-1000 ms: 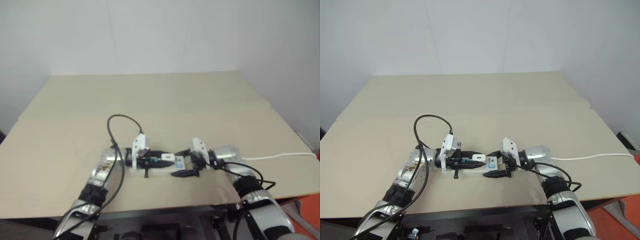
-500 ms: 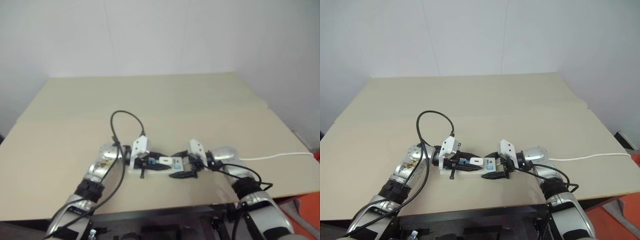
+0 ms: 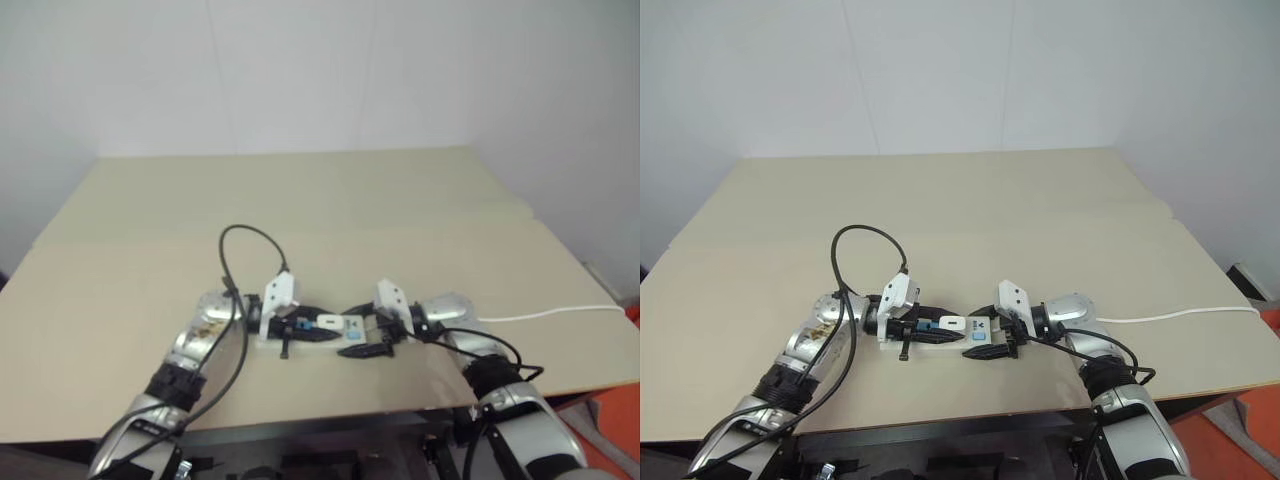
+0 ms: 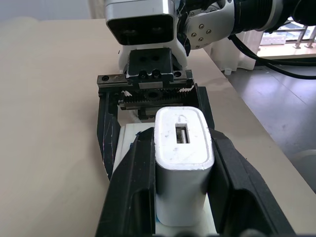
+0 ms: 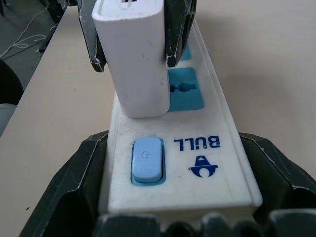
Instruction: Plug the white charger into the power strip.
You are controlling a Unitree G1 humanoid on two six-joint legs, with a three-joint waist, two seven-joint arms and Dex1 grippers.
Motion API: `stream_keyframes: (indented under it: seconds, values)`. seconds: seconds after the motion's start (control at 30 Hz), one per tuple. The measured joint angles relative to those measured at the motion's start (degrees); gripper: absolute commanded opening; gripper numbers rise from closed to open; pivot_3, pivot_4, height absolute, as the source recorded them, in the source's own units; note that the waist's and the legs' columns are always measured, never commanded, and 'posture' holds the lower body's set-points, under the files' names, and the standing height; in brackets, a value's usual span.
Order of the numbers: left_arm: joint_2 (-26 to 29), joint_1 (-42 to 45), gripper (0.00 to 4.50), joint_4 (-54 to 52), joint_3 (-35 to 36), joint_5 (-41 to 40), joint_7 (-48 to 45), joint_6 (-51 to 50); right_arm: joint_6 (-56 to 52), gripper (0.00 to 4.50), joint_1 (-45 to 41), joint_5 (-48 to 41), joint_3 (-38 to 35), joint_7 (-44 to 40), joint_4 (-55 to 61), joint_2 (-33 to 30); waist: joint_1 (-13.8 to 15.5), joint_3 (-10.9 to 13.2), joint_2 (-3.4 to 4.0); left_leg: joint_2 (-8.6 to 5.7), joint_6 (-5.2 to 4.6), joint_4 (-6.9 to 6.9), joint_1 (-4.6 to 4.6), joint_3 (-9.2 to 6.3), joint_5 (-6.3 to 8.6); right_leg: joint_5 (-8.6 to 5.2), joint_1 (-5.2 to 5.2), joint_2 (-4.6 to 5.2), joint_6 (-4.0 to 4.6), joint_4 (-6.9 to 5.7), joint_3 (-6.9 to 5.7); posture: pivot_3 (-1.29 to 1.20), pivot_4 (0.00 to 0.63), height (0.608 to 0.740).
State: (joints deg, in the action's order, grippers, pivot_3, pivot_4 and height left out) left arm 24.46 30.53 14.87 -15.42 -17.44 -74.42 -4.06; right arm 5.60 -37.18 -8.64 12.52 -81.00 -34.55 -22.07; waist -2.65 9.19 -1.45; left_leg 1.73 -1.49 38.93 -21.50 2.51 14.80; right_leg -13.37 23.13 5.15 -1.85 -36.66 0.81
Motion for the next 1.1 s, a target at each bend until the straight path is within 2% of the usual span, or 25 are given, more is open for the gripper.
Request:
stream_keyframes:
  seconds: [0.37, 0.7, 0.73, 0.83, 0.93, 1.1]
  values:
    - [0.76, -1.42, 1.02, -2.08, 0.18, -0.44, 1.10, -1.16, 0.07, 3.44, 0.00, -0.01, 0.25, -0.07, -0.02, 0.23, -0.08, 0.00, 0.00, 0.07, 0.02, -0.01, 0.07, 0.12, 0.05, -0.01, 0.00, -0.06, 0.02, 0.00, 0.08, 0.00, 0.150, 0.740]
    - [4.10, -2.24, 4.30, -1.53, 0.28, 0.66, -0.75, -2.36, 0.06, 3.44, 0.00, -0.49, 0.13, -0.68, -0.42, -0.28, 0.27, -0.05, 0.06, 0.02, 0.01, -0.06, 0.20, 0.29, 0.08, -0.03, -0.08, 0.03, 0.04, -0.01, 0.15, 0.00, 0.150, 0.740]
    - [4.10, -2.31, 4.46, -1.62, 0.37, 0.66, -0.83, -2.40, 0.06, 3.44, 0.00, -0.51, 0.14, -0.73, -0.42, -0.27, 0.28, -0.06, 0.07, 0.03, 0.00, -0.07, 0.20, 0.29, 0.09, -0.03, -0.08, 0.02, 0.04, -0.01, 0.14, 0.00, 0.150, 0.740]
    - [4.08, -2.37, 4.46, -2.17, 1.15, 0.02, -0.87, -3.65, 0.08, 3.44, -0.07, -0.54, 0.14, -0.79, -0.60, -0.16, 0.24, -0.06, 0.07, 0.04, 0.00, -0.07, 0.19, 0.29, 0.10, -0.03, -0.07, 0.01, 0.04, 0.00, 0.15, 0.00, 0.150, 0.740]
    - [4.71, -2.53, 4.50, -3.16, 1.73, -0.70, -1.52, -5.79, 0.06, 4.44, -0.19, -0.51, 0.15, -0.74, -1.06, -0.02, 0.18, -0.05, 0.06, 0.05, 0.00, -0.07, 0.17, 0.29, 0.10, -0.03, -0.05, 0.00, 0.04, 0.00, 0.14, 0.00, 0.150, 0.740]
    - [11.10, -2.60, 4.50, -7.86, 2.13, -0.76, -3.67, -9.10, -0.68, 4.48, -0.13, -0.69, 0.07, -0.46, -0.59, -0.54, 0.13, 0.03, 0.03, 0.06, 0.00, -0.03, -0.41, 0.28, 0.10, -0.02, 0.48, -0.01, 0.04, -0.05, 0.13, 0.00, 0.150, 0.740]
